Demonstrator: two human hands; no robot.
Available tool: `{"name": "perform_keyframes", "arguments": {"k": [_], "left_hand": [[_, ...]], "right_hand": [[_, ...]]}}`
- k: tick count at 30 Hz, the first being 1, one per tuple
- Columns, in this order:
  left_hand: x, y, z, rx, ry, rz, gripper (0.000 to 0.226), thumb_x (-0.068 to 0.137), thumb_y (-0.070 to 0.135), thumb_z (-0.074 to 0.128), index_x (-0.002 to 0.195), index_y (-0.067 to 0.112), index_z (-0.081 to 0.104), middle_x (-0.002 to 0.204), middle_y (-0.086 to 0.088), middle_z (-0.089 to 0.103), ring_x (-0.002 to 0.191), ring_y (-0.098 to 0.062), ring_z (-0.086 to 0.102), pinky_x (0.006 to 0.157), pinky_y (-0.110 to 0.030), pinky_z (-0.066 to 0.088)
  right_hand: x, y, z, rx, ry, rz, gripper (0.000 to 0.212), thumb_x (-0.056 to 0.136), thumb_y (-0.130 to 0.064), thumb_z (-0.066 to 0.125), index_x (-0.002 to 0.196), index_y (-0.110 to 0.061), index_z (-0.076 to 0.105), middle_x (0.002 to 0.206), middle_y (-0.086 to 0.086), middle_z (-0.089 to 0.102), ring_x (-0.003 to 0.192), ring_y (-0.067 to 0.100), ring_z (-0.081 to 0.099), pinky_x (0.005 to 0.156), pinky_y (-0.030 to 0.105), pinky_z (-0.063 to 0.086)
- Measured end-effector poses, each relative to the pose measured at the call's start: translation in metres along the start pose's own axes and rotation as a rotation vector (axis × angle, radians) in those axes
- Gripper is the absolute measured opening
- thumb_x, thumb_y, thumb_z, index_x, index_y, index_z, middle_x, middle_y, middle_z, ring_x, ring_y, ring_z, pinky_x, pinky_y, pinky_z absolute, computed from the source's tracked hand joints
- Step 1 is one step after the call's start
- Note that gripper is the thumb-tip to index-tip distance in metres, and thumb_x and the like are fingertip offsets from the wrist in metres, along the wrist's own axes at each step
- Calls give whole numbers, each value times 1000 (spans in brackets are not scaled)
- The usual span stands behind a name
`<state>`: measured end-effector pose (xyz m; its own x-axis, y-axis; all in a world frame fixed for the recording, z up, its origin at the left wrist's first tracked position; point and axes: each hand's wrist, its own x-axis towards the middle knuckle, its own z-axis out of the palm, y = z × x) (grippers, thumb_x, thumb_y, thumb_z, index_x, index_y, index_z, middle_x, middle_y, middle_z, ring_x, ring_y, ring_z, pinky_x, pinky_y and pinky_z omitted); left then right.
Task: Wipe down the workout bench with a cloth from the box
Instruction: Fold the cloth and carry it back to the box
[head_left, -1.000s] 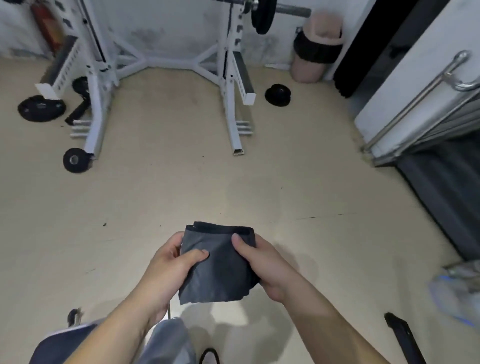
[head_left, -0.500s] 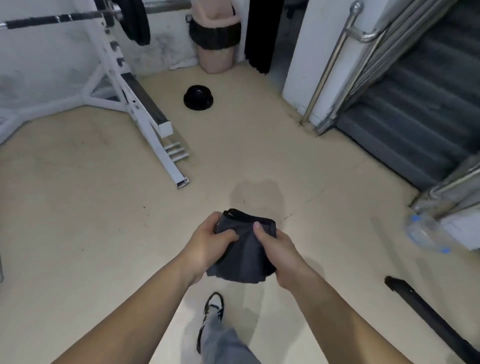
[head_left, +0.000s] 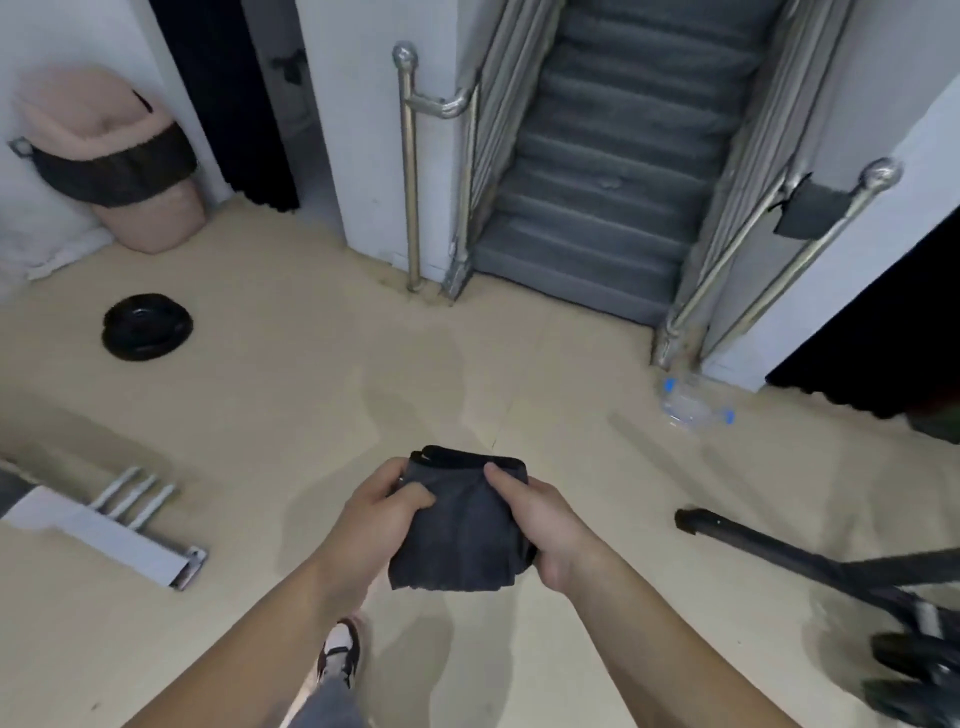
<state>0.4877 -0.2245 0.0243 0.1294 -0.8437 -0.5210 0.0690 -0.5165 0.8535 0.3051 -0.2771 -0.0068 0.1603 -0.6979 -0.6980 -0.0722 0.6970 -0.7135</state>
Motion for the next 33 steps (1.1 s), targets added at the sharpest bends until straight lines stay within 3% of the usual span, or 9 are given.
{"name": "perform_keyframes", "arguments": {"k": [3,8,14,17,19,21,26,30,33], "left_hand": [[73,34,17,43,-86,-6,19,93,7,56,102,18,69,94,-3,76,77,-12,70,55,-25,52],[195,98,74,140,-270,-9,18,93,12,58,102,22,69,102,-6,76,82,-15,71,61,-27,54],[296,164,201,261,-517,-55,22,92,21,61,101,38,71,104,2,78,99,-24,74,74,-37,58],[339,185,274,321,-629,-78,33,88,14,63,103,42,69,105,5,77,94,-21,73,61,-33,57],[370,194,320,364,-639,-60,34,87,9,61,103,39,67,103,1,76,83,-20,71,52,-29,50],[397,201,361,368,-619,-57,32,87,7,60,103,33,67,102,-3,76,80,-20,72,55,-30,52],[465,231,451,358,-514,-150,20,83,13,63,94,27,69,96,-6,78,80,-24,73,58,-31,54],[545,251,533,389,-568,-193,19,83,13,64,94,27,70,96,-8,77,84,-25,74,63,-36,60],[622,254,605,444,-655,-221,24,84,11,63,99,29,70,99,-4,78,91,-28,75,64,-45,65]], "right_hand": [[40,-41,-22,51,87,-30,35,94,-46,69,116,-19,74,105,-1,81,100,20,77,92,40,61],[103,-108,-76,143,333,-94,37,94,-51,68,115,-21,71,104,-3,81,98,21,77,91,51,59],[143,-172,-183,308,533,-91,34,95,-54,64,113,-25,69,106,-5,80,99,18,75,85,43,63],[171,-199,-251,367,602,-81,34,96,-52,63,111,-22,67,107,-1,79,98,20,75,76,37,61],[194,-211,-299,394,625,-73,38,95,-52,66,113,-20,68,108,1,79,99,21,75,74,34,60],[214,-222,-343,422,605,-55,37,92,-48,71,113,-18,69,106,1,80,98,22,76,77,36,61],[262,-250,-439,500,551,41,31,90,-8,69,119,0,66,107,17,79,102,32,75,77,38,58],[324,-281,-514,481,634,76,20,91,-8,67,111,-4,69,95,13,80,83,31,74,54,28,52],[389,-299,-577,474,766,66,17,91,-10,68,107,-8,69,88,10,79,79,29,72,57,29,52]]}}
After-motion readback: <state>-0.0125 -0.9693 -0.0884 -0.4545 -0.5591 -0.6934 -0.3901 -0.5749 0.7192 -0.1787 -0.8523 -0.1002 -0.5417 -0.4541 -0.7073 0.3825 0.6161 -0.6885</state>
